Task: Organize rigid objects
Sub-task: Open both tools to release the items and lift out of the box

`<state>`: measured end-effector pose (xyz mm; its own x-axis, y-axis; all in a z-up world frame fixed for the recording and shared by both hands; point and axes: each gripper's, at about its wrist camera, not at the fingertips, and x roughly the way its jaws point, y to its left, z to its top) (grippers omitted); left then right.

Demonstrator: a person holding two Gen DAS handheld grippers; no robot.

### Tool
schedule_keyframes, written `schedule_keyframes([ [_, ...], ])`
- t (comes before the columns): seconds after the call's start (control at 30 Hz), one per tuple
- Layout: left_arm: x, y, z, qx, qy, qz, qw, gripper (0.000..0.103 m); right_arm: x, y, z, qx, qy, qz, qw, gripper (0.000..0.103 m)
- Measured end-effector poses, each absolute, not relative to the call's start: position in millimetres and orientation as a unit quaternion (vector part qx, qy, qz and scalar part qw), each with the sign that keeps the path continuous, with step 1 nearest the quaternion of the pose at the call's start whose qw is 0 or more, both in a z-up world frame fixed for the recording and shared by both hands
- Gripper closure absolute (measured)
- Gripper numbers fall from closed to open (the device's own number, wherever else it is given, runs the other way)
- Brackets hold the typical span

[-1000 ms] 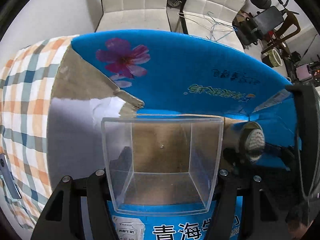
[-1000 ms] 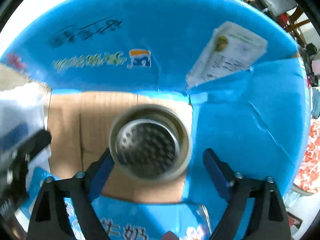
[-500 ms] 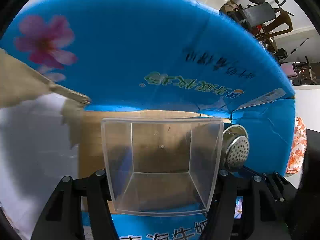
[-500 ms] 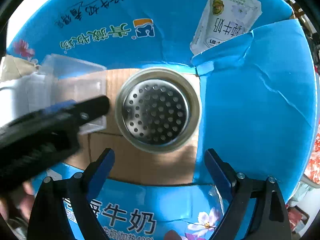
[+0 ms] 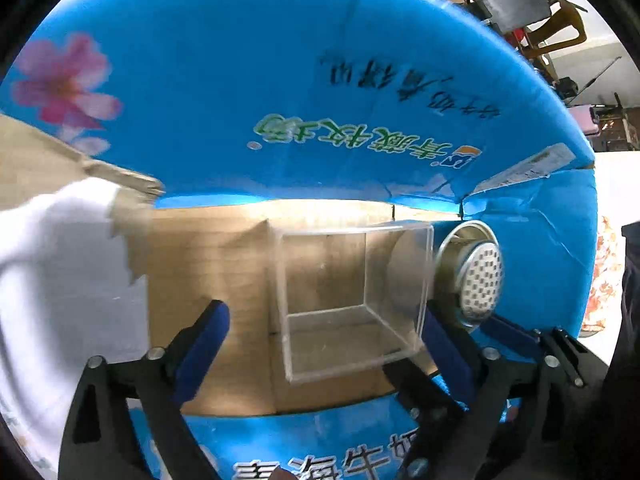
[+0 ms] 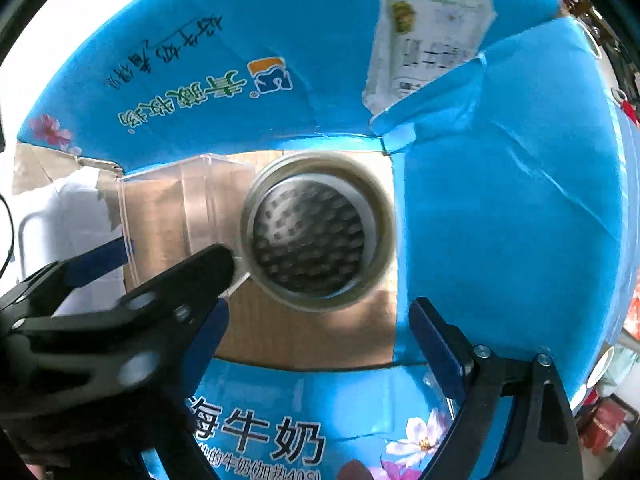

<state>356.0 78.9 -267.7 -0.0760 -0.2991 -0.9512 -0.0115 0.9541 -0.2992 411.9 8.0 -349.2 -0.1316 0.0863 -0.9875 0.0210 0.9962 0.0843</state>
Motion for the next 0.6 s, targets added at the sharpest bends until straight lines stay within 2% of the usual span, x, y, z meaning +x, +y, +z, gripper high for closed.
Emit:
schedule_keyframes([
  [0.13,345.5,88.4,-232.3,-0.1,0.706,-0.097,0.695,0.0,407.1,5.8,-325.3,0.021,0.739,0.027,0.673,0.009],
  [0.47,268.7,128.2,-161.4,-0.051,0.638,-0.058,0.766,0.0,340.0,14.7,-217.8,-0.009,0.672,0.027,0.74,0.009],
  [0.5,267.2,128.0,-171.7,-0.045,0.633,-0.05,0.771,0.0,331.7,14.1,-206.8,-0.008,0.666,0.032,0.745,0.009],
  [0.6,247.8,132.0,-155.8,-0.042,0.615,-0.038,0.786,0.0,310.6,23.7,-199.2,-0.005,0.653,0.04,0.756,0.009],
])
